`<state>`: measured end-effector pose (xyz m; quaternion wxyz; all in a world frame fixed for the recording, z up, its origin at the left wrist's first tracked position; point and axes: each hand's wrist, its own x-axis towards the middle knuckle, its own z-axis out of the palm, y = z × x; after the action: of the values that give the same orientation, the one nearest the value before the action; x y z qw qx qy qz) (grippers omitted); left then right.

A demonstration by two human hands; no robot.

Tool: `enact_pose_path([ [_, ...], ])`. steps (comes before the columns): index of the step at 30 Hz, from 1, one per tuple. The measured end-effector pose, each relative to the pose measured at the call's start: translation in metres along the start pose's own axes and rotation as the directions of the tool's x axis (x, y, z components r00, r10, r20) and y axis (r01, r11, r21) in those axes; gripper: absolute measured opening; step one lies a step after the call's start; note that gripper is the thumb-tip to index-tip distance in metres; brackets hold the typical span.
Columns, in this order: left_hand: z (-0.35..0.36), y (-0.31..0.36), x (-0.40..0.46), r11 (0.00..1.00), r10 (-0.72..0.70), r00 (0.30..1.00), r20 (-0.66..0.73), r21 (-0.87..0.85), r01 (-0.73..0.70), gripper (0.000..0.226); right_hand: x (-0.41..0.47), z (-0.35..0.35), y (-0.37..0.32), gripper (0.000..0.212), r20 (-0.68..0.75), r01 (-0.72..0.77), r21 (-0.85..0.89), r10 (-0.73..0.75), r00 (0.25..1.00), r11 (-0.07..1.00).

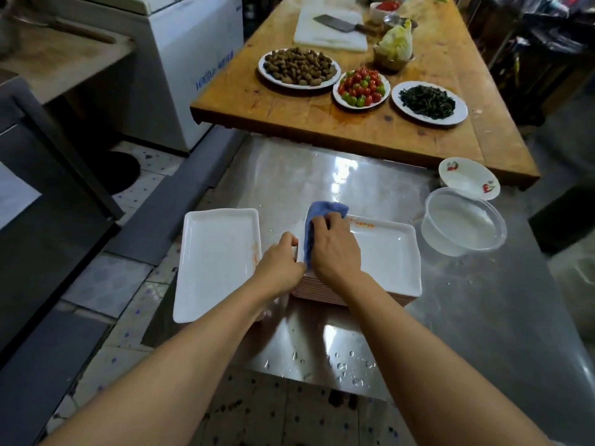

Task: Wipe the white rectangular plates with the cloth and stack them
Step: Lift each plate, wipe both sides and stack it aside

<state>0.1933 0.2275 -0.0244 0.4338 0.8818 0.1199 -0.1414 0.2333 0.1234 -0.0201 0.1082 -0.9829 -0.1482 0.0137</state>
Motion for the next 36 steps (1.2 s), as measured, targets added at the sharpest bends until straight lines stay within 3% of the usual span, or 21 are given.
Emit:
enact_pose_path([
  [4, 0.002, 0.001, 0.001, 0.998, -0.026, 1.000, -0.017, 0.055, 0.027, 0.038, 0.002, -0.006, 0.021, 0.040, 0.006, -0.002, -0.119, 0.003, 1.000, 0.993],
  [10, 0.004, -0.002, 0.003, 0.999, -0.029, 0.999, -0.038, 0.020, 0.030, 0.032, -0.019, -0.027, 0.087, 0.034, -0.031, -0.192, -0.254, 0.191, 0.981, 0.948],
  [17, 0.005, -0.004, -0.001, 0.999, -0.049, 0.998, -0.046, -0.019, 0.048, 0.032, -0.045, -0.046, 0.105, 0.045, 0.049, -0.095, -0.461, 0.132, 0.990, 0.882],
  [21, 0.005, -0.006, 0.001, 0.998, -0.048, 0.998, -0.030, -0.052, 0.046, 0.032, -0.074, -0.043, 0.092, 0.024, 0.088, -0.021, -0.240, 0.043, 0.995, 0.970],
  [27, 0.003, -0.006, 0.000, 0.986, -0.038, 0.999, 0.010, -0.161, 0.039, 0.031, -0.081, -0.016, 0.041, 0.026, 0.043, -0.013, 0.081, 0.009, 0.999, 0.997],
  [33, 0.002, -0.006, -0.003, 0.971, -0.043, 0.998, 0.040, -0.234, 0.051, 0.034, -0.068, 0.005, 0.005, 0.050, 0.050, 0.106, 0.249, -0.122, 0.991, 0.963],
  [36, 0.004, -0.006, -0.002, 0.975, -0.059, 0.998, 0.037, -0.213, 0.066, 0.036, -0.070, 0.004, 0.014, 0.048, 0.038, 0.153, 0.174, -0.162, 0.986, 0.973],
])
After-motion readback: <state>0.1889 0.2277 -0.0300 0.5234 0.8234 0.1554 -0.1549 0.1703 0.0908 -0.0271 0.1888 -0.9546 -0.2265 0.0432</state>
